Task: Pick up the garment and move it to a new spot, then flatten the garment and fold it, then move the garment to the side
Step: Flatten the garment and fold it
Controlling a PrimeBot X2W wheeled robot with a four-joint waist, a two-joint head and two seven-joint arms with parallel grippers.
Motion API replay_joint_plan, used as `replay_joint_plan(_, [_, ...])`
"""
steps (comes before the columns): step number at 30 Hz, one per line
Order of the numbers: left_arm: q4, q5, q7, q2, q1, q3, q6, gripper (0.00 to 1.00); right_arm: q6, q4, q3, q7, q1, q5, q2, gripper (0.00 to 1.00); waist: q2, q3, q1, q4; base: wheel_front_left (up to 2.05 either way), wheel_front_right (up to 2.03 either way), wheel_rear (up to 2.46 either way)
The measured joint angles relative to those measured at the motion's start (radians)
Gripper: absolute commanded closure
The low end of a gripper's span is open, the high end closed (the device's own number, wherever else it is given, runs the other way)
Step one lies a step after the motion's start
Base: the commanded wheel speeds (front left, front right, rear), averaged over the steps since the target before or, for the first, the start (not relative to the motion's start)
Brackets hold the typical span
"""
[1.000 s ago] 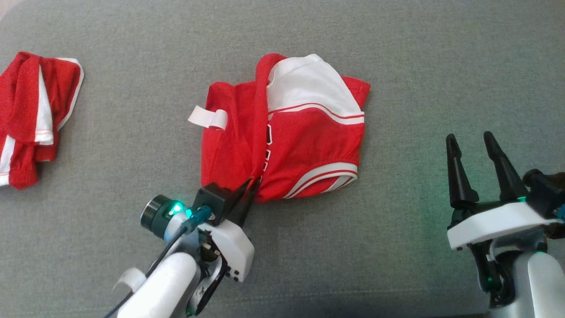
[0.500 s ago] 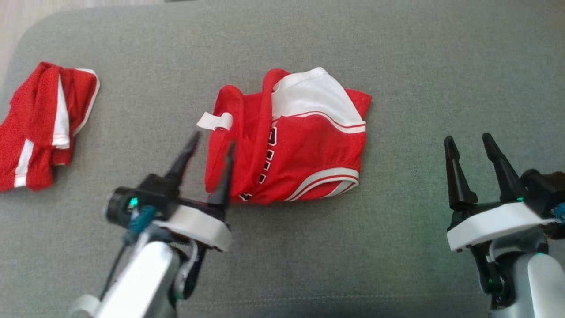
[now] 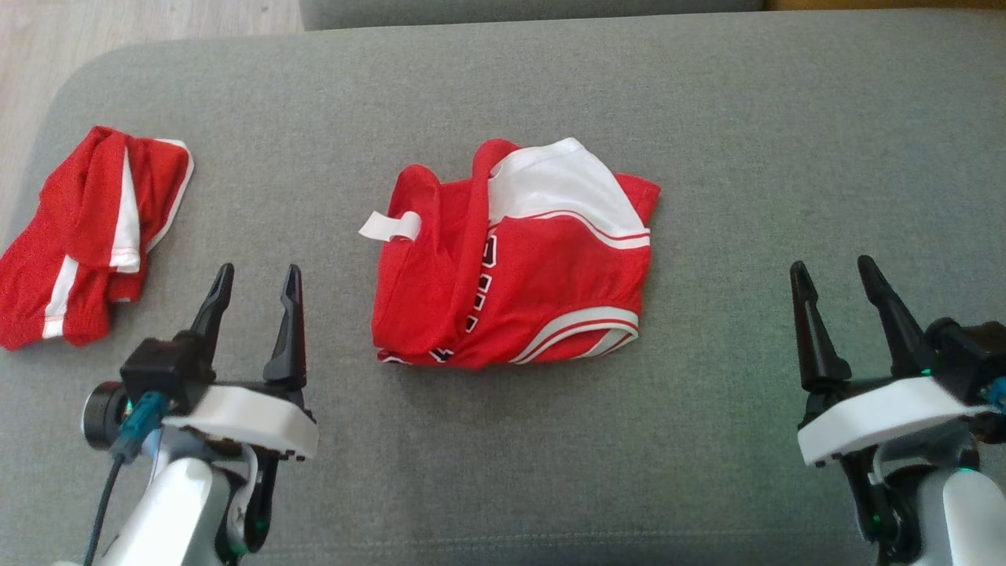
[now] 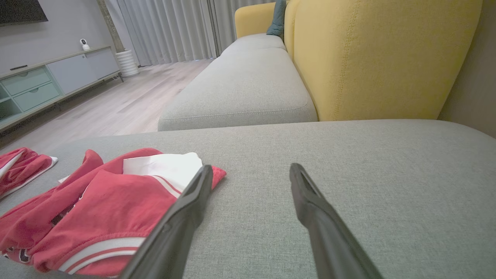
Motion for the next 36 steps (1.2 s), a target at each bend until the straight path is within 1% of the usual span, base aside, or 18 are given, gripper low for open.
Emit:
replay_joint_plan(17, [-0.018,0.002,0.000,0.000,-0.003,-0.002,-0.001,0.00,0.000,0.005,0.007,0.031,-0.003,-0.007,0.000,0.00,0.0000,0.021,0.0000,0.010,0.00,0.00,0.00])
replay_joint_plan(22, [-0.021,0.012,0.000,-0.004,-0.020,-0.004,-0.001,0.00,0.000,0.067,0.042,0.072,-0.029,-0.020,-0.002,0.00,0.0000,0.059,0.0000,0.026,0.00,0.00,0.00])
replay_joint_plan(27, [-0.028,0.024,0.000,-0.022,-0.089,-0.007,-0.012,0.00,0.000,0.146,0.105,0.108,-0.170,-0.004,-0.032,0.00,0.0000,0.116,0.0000,0.051,0.00,0.00,0.00])
replay_joint_plan(30, [-0.028,0.035,0.000,-0.032,-0.114,-0.008,-0.023,0.00,0.000,0.215,0.132,0.137,-0.247,0.013,-0.043,0.00,0.0000,0.148,0.0001,0.070,0.00,0.00,0.00])
replay_joint_plan(36, [-0.016,0.049,0.000,-0.057,-0.122,-0.007,-0.042,0.00,0.000,0.332,0.155,0.165,-0.296,0.028,-0.055,0.00,0.0000,0.191,0.0001,0.104,0.00,0.00,0.00])
